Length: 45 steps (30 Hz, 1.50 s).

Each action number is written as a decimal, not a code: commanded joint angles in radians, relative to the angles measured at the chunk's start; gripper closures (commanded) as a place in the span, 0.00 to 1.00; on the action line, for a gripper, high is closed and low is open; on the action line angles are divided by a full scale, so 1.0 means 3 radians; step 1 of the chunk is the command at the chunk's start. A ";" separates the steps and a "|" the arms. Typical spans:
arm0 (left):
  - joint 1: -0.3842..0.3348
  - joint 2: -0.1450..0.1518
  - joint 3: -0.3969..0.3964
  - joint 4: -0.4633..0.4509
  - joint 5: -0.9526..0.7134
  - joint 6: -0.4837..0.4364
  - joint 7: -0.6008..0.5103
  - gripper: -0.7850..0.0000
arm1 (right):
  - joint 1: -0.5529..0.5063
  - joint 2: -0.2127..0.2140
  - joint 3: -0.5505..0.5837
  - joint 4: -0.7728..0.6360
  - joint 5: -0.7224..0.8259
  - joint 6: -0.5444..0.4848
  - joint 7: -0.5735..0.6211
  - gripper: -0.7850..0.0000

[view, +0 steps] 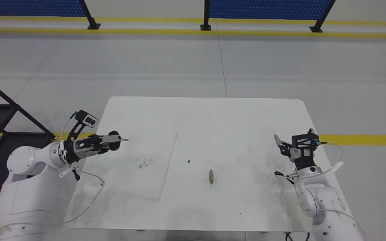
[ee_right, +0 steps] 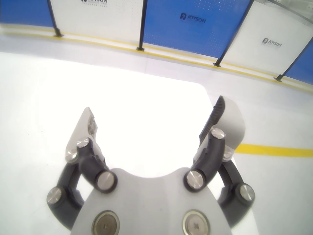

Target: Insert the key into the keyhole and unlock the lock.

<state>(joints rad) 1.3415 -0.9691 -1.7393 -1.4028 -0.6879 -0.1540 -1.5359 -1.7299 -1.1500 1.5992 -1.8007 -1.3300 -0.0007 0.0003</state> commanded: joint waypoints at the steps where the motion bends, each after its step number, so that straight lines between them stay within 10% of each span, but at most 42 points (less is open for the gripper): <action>1: 0.0000 0.0000 0.0000 0.0000 0.0000 0.0000 0.0000 1.00 | 0.0014 -0.0001 -0.0047 -0.0040 -0.0033 -0.0071 0.0035 0.00; 24: 0.0000 0.0000 0.0000 0.0000 0.0000 0.0000 0.0000 1.00 | 0.0525 -0.0091 -0.1209 -0.1334 -0.0118 -0.0335 0.3258 0.00; 35: 0.0000 0.0000 0.0000 0.0000 0.0000 0.0000 0.0000 1.00 | 0.0999 -0.0151 -0.1365 -0.1399 0.0740 -0.0073 0.4163 0.00; 45: 0.0000 0.0000 0.0000 0.0000 0.0000 0.0000 0.0000 1.00 | 0.0999 -0.0151 -0.1365 -0.1399 0.0740 -0.0073 0.4163 0.00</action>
<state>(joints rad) 1.3414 -0.9691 -1.7393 -1.4028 -0.6880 -0.1540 -1.5359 -1.4303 -1.1952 1.1898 -2.2203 -1.1082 -0.0228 1.2491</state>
